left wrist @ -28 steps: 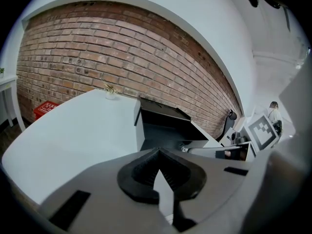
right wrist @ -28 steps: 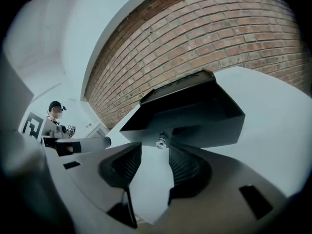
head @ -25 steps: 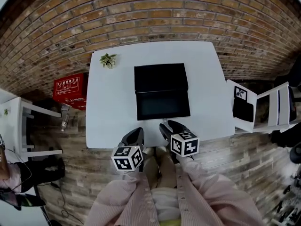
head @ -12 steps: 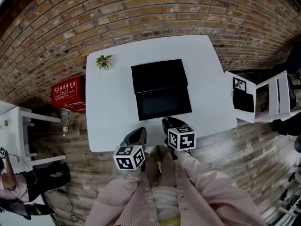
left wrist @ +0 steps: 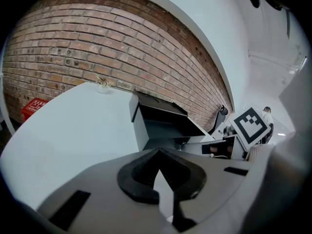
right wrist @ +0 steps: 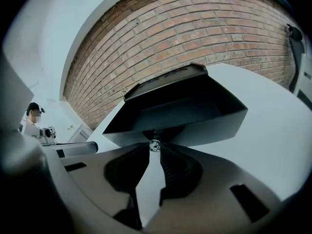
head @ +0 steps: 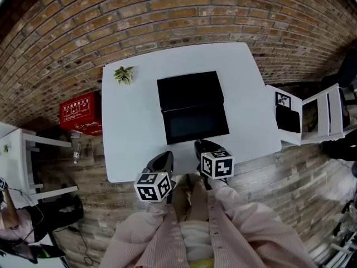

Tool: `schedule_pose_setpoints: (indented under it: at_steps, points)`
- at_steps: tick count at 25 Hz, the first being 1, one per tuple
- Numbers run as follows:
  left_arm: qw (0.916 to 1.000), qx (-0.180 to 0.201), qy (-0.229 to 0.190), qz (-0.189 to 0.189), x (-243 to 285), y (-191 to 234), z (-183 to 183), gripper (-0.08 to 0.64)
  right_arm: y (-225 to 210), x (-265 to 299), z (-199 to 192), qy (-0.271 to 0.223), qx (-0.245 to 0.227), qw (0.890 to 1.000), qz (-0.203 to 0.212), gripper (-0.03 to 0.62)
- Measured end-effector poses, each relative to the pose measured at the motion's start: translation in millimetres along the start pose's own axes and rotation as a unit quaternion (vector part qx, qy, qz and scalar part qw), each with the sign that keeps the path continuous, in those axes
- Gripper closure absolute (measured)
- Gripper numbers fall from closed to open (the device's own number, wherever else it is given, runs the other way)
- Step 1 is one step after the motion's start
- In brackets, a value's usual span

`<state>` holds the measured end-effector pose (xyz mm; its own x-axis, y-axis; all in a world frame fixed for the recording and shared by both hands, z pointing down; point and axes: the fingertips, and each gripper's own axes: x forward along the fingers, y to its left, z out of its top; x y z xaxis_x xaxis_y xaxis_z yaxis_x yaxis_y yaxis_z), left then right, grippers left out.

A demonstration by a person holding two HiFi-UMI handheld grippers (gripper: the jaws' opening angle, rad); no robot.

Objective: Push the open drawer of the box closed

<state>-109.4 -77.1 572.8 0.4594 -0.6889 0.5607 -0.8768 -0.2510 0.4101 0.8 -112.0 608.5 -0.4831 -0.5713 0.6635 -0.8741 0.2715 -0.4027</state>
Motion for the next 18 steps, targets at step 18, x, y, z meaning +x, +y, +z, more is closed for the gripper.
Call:
schedule_pose_setpoints:
  at_steps: [18]
  points:
    - [1.0,-0.003,-0.005,-0.006,-0.3,3.3,7.8,0.565,-1.6,-5.1,12.3,-0.013,-0.001,1.0,-0.006,0.52]
